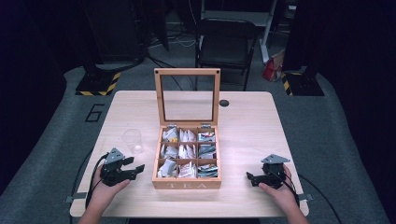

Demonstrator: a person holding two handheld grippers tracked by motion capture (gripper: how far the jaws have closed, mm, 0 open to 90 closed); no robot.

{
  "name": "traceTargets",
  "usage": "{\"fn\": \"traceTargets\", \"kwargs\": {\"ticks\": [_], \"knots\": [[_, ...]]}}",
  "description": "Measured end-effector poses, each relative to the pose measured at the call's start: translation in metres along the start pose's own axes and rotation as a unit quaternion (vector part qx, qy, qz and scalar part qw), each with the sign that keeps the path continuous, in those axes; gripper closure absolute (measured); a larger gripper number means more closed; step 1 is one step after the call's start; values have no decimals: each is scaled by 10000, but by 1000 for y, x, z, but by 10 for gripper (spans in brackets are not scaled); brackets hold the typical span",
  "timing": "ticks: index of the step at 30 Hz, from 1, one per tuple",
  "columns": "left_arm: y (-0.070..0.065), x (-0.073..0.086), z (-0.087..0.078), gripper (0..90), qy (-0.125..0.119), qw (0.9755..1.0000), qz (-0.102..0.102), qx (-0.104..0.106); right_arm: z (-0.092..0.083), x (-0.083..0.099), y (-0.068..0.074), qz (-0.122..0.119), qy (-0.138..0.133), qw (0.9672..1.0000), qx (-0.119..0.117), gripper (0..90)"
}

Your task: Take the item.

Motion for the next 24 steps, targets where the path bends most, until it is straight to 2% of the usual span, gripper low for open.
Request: {"fn": "traceTargets", "kwargs": {"ticks": [7,9,13,16,24], "knots": [[-14,-8,-2,417,32,9999,144,78,0,0,0,5,-1,10000,6,10],[-16,-12,-4,420,-34,9998,191,52,0,0,0,-1,2,10000,0,10],[-22,-17,-6,445,-71,9997,178,155,0,0,0,-6,3,10000,0,10],[-27,-22,-8,468,-39,9994,265,200,0,0,0,-4,3,10000,1,10],[-32,-37,-10,488,-50,9993,333,189,0,0,0,27,-9,10000,15,10]]}}
Point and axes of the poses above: each handheld gripper's, and its own axes: z roughly forward along the jaws, x roughly out of its underside, y roughly to its left, the point moved 10 cm from there along z, roughly forward along the jaws, and after that the axes turned 6 degrees about y, right-handed, at the moved point
